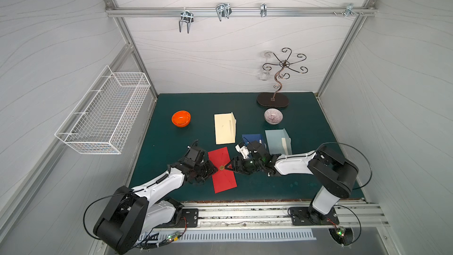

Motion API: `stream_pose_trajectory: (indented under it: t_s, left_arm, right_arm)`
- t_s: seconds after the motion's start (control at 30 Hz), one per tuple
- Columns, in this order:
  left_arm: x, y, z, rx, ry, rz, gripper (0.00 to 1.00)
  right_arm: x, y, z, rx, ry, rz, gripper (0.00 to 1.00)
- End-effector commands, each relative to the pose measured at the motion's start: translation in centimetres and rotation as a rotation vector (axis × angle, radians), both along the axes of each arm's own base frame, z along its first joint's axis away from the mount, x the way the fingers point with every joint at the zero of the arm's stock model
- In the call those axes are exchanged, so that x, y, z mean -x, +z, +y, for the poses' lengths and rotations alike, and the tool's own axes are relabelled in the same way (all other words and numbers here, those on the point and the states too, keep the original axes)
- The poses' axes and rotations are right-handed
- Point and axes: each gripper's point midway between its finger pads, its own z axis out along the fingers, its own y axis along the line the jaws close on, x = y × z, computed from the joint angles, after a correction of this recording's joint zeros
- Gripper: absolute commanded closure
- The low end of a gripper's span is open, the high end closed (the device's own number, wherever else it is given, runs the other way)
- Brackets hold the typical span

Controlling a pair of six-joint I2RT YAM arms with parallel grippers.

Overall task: Open the envelope
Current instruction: Pick up the envelope from the center of the board.

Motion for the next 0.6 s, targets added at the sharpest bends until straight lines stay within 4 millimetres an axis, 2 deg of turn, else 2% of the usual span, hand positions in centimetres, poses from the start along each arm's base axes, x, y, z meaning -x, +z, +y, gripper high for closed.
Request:
stream_pose_trajectory:
  t_s: [0.0, 0.13, 0.37, 0.57]
  left_arm:
    - [-0.1, -0.1, -0.3, 0.014, -0.004, 0.006, 0.54]
    - [-0.1, 0.0, -0.4, 0.017, -0.007, 0.004, 0.54]
    - [-0.2, 0.4, -0.8, 0.041, -0.016, -0.010, 0.54]
    - [-0.3, 0.5, -1.1, 0.055, -0.021, -0.014, 0.54]
  right_arm:
    - [0.2, 1.4, 0.6, -0.040, 0.016, -0.045, 0.26]
    - [0.0, 0.5, 0.2, 0.000, -0.002, -0.019, 0.26]
    - [0.6, 0.8, 1.5, -0.046, 0.057, 0.009, 0.27]
    - [0.4, 0.4, 1.2, -0.040, 0.039, 0.019, 0.27]
